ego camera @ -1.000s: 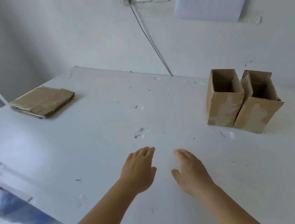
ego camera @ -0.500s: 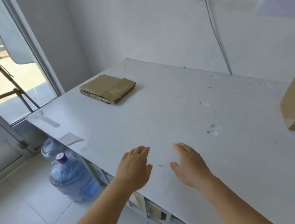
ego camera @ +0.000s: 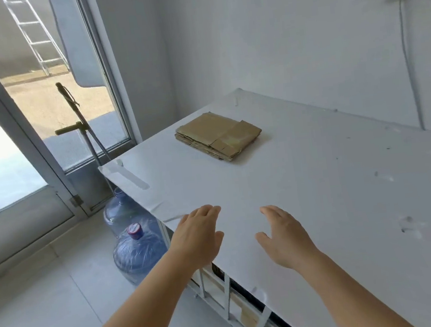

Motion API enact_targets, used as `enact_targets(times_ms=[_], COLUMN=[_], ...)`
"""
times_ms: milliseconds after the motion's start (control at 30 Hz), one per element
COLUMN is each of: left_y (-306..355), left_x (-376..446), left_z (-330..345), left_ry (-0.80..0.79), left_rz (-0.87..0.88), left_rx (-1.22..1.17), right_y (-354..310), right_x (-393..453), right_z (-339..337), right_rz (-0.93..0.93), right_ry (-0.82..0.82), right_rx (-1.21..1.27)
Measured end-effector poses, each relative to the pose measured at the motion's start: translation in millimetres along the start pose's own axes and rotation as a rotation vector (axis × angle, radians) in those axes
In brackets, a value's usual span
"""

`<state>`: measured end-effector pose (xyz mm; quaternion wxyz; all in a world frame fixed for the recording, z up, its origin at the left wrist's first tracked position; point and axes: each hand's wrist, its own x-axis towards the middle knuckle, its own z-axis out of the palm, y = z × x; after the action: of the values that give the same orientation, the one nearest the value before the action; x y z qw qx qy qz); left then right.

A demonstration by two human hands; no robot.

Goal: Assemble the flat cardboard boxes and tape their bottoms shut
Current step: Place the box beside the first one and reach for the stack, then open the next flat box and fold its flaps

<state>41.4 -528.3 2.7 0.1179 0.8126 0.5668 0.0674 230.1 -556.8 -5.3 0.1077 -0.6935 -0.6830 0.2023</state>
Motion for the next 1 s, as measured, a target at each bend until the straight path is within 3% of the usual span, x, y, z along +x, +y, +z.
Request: enact_targets(times_ms=[633, 1000], left_y=[-120, -188], left_x=[198, 334], left_z=[-46, -49], left_ry=[-0.006, -0.067], left_rz=[-0.055, 0.087], left_rx=[0.083, 0.017], right_y=[-35, -60], right_x=[216, 306], right_z=[-11, 6], right_rz=[0.046, 0.348], right_ry=[0.025, 0.126], right_rx=[0.004, 0.114])
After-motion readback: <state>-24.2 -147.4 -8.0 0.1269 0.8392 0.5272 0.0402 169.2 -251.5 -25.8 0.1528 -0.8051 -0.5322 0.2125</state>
